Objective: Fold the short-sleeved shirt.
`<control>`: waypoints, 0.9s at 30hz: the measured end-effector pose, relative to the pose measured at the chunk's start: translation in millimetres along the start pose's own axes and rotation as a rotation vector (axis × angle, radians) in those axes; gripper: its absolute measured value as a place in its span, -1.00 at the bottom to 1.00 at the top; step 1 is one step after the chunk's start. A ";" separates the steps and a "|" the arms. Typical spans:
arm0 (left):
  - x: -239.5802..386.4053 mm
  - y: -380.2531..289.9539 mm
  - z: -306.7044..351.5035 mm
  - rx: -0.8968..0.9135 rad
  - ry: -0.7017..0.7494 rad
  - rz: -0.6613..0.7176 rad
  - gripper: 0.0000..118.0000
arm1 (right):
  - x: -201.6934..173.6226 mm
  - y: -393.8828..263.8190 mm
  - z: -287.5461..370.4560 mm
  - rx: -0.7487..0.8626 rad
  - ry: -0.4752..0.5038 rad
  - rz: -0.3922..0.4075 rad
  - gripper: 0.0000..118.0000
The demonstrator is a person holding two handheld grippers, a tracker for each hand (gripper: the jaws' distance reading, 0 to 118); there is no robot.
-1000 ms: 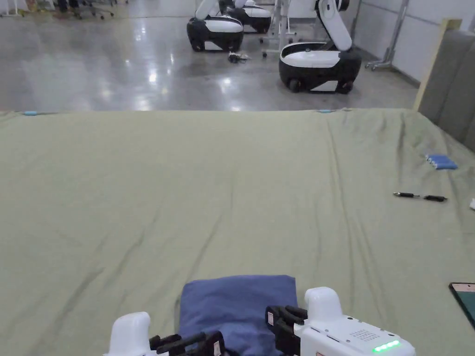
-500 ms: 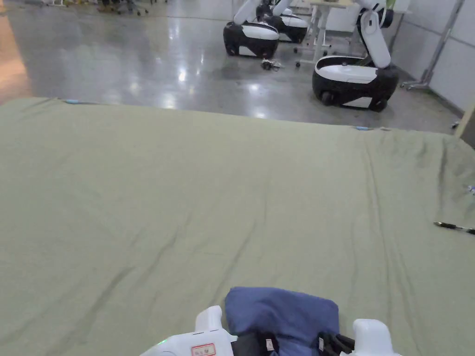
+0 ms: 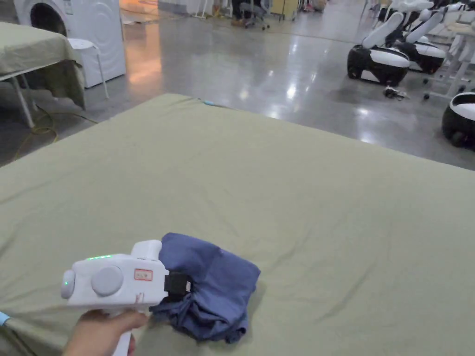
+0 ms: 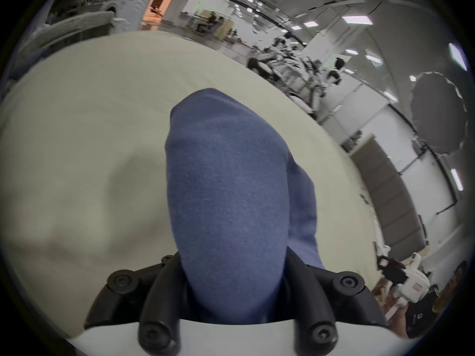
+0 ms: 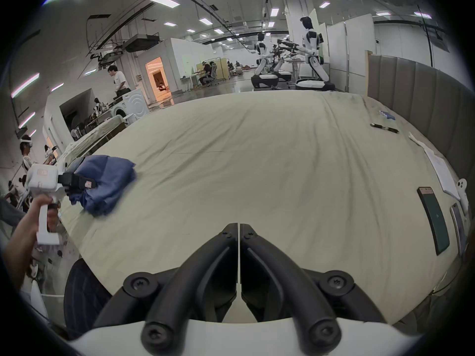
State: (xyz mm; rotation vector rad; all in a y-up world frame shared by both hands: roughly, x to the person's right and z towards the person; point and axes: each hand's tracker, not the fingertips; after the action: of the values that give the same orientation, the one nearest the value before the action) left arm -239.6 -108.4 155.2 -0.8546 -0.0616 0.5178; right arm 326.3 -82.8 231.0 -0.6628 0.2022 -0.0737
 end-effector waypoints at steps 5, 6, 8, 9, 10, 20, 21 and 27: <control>-104.9 56.2 27.3 -0.086 0.188 -0.030 -0.69 | -27.0 1.8 -3.3 -0.004 0.043 -0.008 -0.96; -117.4 61.7 29.6 -0.092 0.179 -0.020 -0.68 | -29.9 2.4 -2.5 -0.001 0.046 -0.004 -0.96; -127.0 66.9 31.7 -0.079 0.165 0.023 -0.67 | -31.7 3.2 -2.0 0.000 0.052 0.001 -0.96; -124.3 64.4 30.4 -0.078 0.165 0.016 -0.66 | -32.3 3.6 -1.6 0.001 0.052 0.004 -0.96; -119.5 62.5 29.2 -0.065 0.183 -0.008 -0.60 | -32.0 4.0 -1.2 0.002 0.049 0.004 -0.96; 76.6 32.2 103.3 0.493 0.322 -0.481 0.32 | 3.5 57.9 21.6 0.125 0.003 0.054 -0.95; 104.8 26.9 104.5 0.529 0.286 -0.506 0.32 | 5.1 69.8 26.3 0.175 -0.010 0.063 -0.95; 262.3 1.1 90.6 0.707 0.082 -0.520 -0.67 | 11.2 145.2 51.3 0.472 -0.082 0.123 -0.93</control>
State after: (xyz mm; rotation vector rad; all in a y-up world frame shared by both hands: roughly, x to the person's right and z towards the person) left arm -33.6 76.6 174.7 -0.1455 -0.0202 -0.0045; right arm 348.5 60.9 179.0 -0.1823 0.1383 0.0246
